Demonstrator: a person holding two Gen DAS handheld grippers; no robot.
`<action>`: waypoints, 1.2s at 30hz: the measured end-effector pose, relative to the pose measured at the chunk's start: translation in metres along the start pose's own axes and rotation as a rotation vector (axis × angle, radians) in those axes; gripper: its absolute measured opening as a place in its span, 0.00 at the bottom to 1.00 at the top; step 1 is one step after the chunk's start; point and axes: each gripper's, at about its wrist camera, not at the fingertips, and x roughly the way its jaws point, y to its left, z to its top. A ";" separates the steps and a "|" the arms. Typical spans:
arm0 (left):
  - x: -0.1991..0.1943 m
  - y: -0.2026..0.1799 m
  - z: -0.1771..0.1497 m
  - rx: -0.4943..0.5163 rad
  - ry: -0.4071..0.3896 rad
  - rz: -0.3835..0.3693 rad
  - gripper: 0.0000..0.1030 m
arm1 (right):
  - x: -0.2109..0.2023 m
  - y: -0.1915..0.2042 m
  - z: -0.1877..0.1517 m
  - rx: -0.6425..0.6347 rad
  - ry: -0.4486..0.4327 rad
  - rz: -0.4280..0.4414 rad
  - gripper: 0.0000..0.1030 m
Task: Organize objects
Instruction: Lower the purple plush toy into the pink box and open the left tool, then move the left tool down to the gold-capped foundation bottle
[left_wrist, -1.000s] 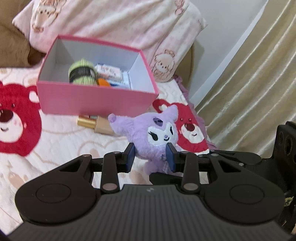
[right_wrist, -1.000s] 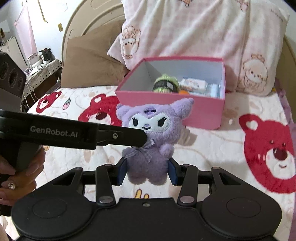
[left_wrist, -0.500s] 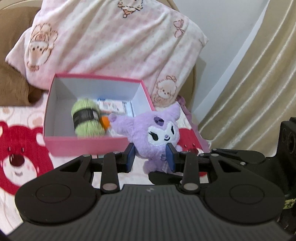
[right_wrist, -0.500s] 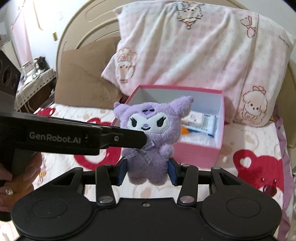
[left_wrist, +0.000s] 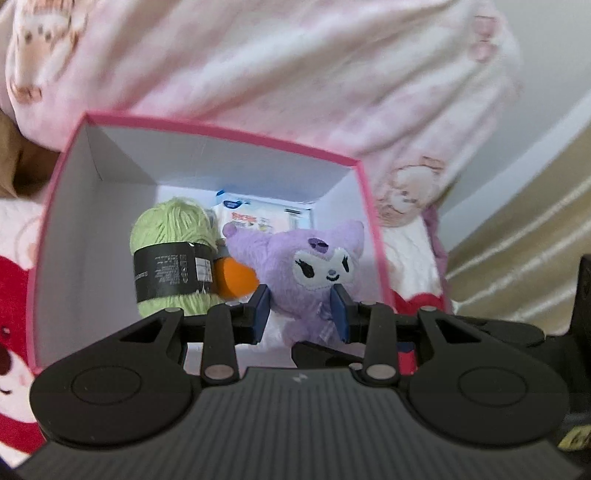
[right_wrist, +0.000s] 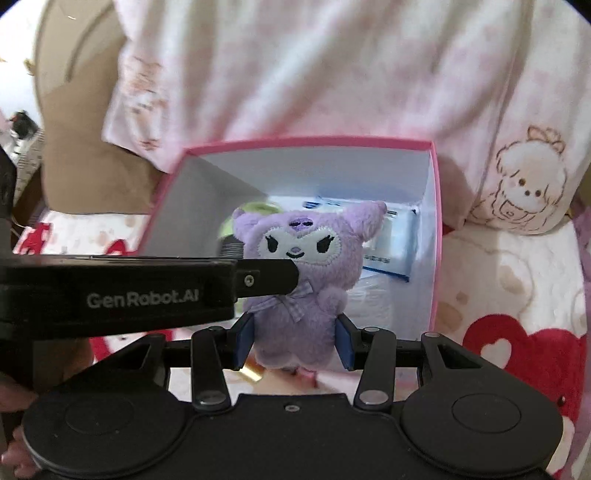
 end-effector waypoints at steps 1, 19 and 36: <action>0.007 0.002 0.002 -0.002 0.007 0.001 0.33 | 0.008 -0.001 0.003 -0.001 0.012 -0.015 0.49; 0.057 0.018 -0.015 -0.045 0.044 -0.005 0.41 | 0.038 -0.007 -0.004 -0.105 0.033 -0.176 0.60; -0.078 0.009 -0.047 0.275 -0.069 -0.023 0.58 | -0.099 0.024 -0.090 -0.196 -0.165 -0.054 0.63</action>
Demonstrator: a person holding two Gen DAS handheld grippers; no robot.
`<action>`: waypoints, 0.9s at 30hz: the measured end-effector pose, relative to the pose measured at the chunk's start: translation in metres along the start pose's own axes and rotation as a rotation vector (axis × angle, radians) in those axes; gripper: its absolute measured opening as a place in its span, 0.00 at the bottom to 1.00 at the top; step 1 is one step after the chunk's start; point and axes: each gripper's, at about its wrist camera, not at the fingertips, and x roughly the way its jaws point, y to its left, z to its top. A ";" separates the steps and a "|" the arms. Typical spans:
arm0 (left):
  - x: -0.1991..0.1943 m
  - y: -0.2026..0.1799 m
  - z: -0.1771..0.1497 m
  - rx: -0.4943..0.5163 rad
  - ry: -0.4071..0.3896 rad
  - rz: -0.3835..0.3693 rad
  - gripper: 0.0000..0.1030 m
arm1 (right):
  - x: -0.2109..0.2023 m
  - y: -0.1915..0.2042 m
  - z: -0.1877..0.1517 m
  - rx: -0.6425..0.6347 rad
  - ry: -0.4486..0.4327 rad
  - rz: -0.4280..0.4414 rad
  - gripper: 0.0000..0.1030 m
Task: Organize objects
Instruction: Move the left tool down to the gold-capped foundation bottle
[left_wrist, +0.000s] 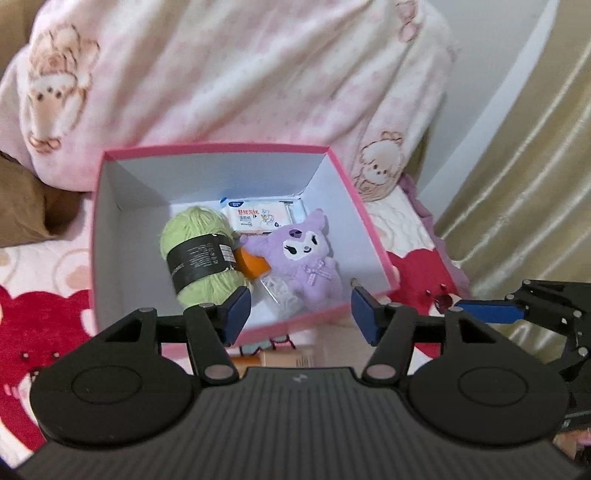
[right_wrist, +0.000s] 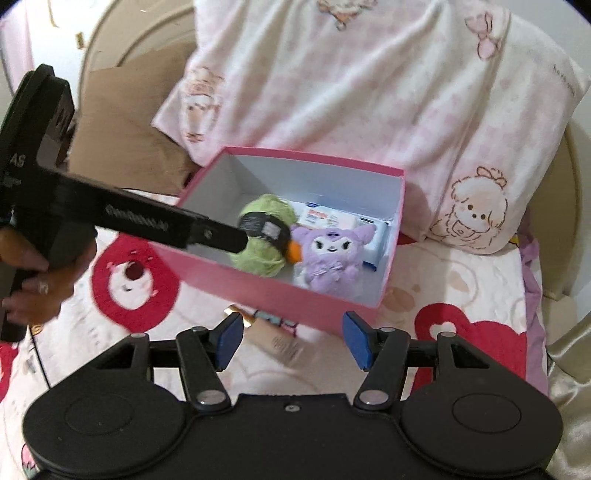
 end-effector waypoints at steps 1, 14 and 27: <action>-0.009 -0.001 -0.004 0.014 -0.008 -0.007 0.59 | -0.006 0.004 -0.003 -0.011 -0.008 0.009 0.64; -0.011 0.002 -0.082 0.090 -0.002 -0.015 0.64 | 0.023 0.040 -0.051 -0.149 -0.055 0.088 0.67; 0.064 0.037 -0.131 -0.183 0.045 -0.014 0.63 | 0.144 0.034 -0.089 -0.491 -0.036 -0.057 0.67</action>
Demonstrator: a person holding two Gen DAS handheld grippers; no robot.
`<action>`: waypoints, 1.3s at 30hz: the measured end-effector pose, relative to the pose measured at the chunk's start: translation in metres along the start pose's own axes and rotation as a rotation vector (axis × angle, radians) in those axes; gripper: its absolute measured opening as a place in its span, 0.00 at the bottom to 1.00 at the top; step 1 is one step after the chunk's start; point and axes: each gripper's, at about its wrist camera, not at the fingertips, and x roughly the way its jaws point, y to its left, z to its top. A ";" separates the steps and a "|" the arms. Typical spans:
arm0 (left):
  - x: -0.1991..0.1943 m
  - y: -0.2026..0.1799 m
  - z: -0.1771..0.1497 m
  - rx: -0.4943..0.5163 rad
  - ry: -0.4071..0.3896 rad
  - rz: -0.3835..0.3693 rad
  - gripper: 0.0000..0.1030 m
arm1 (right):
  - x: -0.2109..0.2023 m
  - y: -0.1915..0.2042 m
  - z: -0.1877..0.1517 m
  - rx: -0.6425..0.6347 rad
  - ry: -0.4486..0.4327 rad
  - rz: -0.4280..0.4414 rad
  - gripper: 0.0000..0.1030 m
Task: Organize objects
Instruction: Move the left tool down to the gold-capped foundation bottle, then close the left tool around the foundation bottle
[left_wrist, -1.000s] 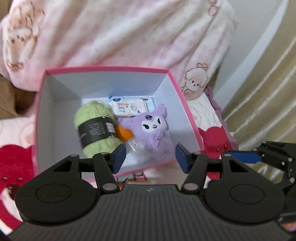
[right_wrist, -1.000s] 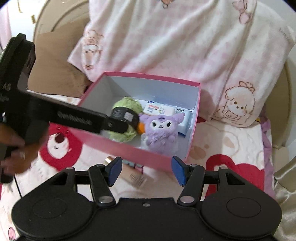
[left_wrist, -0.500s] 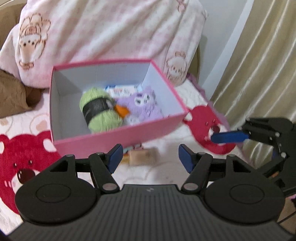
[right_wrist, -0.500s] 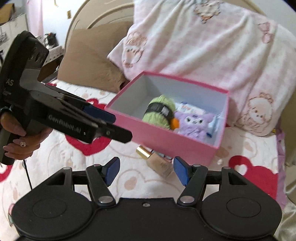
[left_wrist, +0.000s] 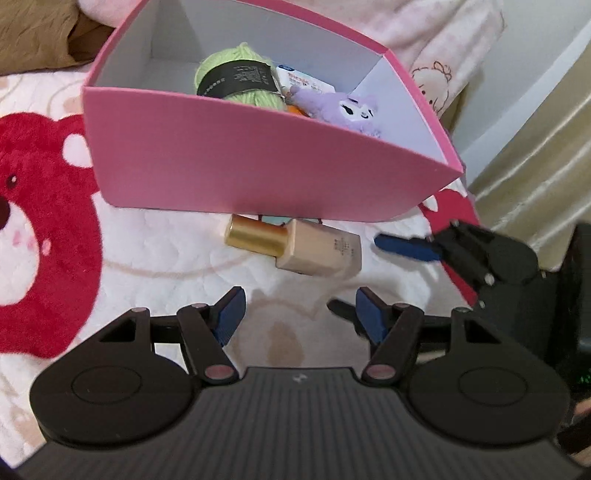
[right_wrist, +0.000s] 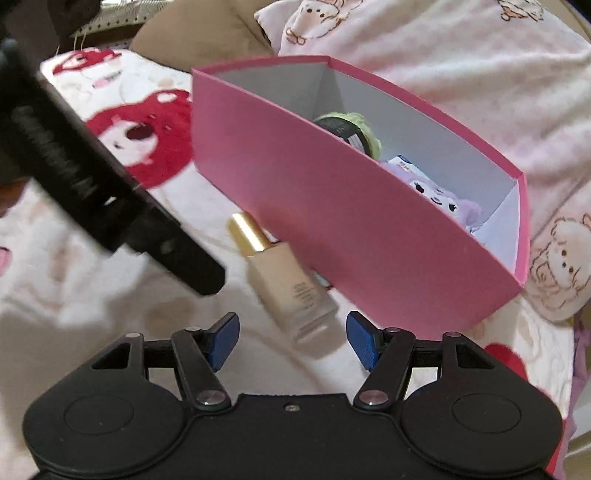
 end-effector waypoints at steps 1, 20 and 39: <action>0.003 -0.001 -0.001 0.003 -0.008 0.006 0.62 | 0.006 -0.001 0.000 -0.015 0.002 -0.008 0.68; 0.020 0.002 -0.019 -0.101 -0.051 -0.038 0.37 | -0.001 -0.025 -0.022 0.374 0.049 0.157 0.42; 0.021 0.021 -0.032 -0.313 0.019 -0.098 0.35 | 0.001 -0.015 -0.037 0.701 0.109 0.436 0.42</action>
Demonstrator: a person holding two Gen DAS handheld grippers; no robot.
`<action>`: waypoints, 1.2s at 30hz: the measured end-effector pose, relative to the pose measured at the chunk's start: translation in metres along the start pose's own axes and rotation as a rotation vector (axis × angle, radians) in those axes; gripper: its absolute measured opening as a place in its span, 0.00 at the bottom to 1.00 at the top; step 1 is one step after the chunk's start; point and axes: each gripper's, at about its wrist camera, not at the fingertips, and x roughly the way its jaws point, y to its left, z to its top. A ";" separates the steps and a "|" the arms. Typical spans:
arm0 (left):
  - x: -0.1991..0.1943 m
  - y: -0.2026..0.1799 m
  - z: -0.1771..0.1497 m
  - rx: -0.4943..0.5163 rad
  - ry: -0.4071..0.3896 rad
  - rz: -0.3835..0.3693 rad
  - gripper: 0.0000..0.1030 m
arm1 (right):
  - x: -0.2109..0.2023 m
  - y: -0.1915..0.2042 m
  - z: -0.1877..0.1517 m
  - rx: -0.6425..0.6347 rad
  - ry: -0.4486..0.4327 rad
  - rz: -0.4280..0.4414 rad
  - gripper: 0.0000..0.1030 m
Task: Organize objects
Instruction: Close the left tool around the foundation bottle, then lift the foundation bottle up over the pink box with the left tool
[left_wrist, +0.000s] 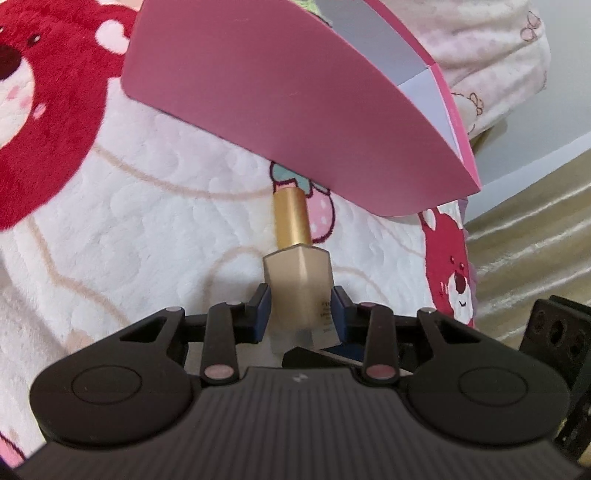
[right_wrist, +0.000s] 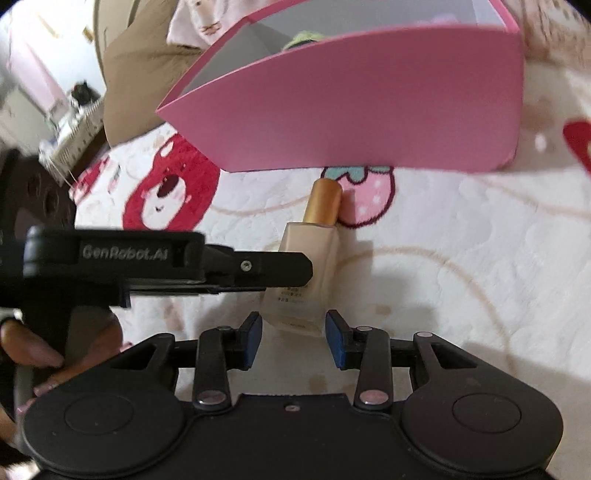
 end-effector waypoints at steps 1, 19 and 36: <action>0.000 0.001 -0.001 -0.006 0.002 0.006 0.35 | 0.001 -0.005 0.000 0.029 0.003 0.022 0.42; 0.008 -0.024 -0.005 0.116 0.023 0.103 0.39 | 0.009 0.004 -0.008 -0.010 -0.062 -0.035 0.43; 0.005 -0.023 -0.007 0.106 0.034 0.091 0.38 | 0.010 0.017 -0.016 -0.086 -0.094 -0.142 0.43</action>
